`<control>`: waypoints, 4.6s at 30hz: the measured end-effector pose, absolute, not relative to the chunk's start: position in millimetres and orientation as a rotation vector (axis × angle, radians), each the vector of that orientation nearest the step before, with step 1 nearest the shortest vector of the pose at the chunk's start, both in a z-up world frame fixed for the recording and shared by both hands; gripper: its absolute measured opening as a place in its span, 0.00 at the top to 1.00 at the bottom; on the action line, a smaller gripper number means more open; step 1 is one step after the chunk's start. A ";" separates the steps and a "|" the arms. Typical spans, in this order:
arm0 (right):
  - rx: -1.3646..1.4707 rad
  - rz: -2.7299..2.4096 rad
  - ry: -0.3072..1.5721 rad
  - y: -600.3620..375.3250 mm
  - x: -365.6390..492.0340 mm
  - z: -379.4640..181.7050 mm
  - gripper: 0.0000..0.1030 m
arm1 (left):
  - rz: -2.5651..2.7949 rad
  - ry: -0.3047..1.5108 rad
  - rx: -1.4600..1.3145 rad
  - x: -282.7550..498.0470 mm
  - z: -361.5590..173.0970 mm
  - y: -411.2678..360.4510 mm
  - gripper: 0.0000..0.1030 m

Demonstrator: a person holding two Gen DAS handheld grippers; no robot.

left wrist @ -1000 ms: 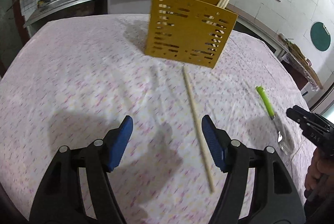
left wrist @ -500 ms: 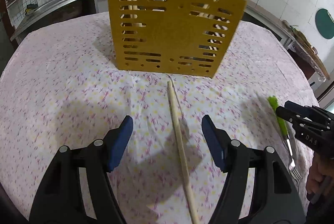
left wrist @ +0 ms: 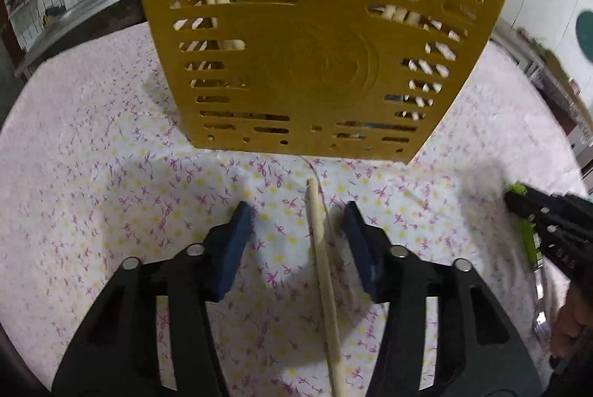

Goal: Organize utensils
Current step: 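Close the left tool on the last chopstick while the right tool grasps the green-handled fork, then lift the chopstick with the left tool while the right tool carries the fork to the caddy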

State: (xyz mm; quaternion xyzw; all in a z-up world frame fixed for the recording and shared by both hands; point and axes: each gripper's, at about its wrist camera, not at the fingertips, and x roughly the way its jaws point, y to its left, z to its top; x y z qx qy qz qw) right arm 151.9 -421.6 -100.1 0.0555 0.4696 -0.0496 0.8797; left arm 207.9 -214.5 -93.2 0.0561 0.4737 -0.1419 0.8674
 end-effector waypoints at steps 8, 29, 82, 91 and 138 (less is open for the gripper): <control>0.137 -0.091 0.974 -426.2 157.3 -100.6 0.79 | -0.299 0.952 0.200 202.4 -96.2 -227.3 0.93; 0.179 -0.108 0.951 -432.1 141.4 -90.5 0.80 | -0.333 0.955 0.171 191.4 -101.7 -222.0 0.94; 0.221 -0.061 0.519 -416.2 74.7 15.0 0.82 | -0.361 0.672 0.034 158.9 17.7 -141.7 0.96; 0.205 -0.058 0.491 -408.6 69.9 26.8 0.82 | -0.357 0.609 0.016 154.9 44.5 -133.5 0.96; 0.033 0.011 0.300 -331.7 161.0 168.5 0.82 | -0.395 0.266 0.023 229.9 213.8 -181.4 0.96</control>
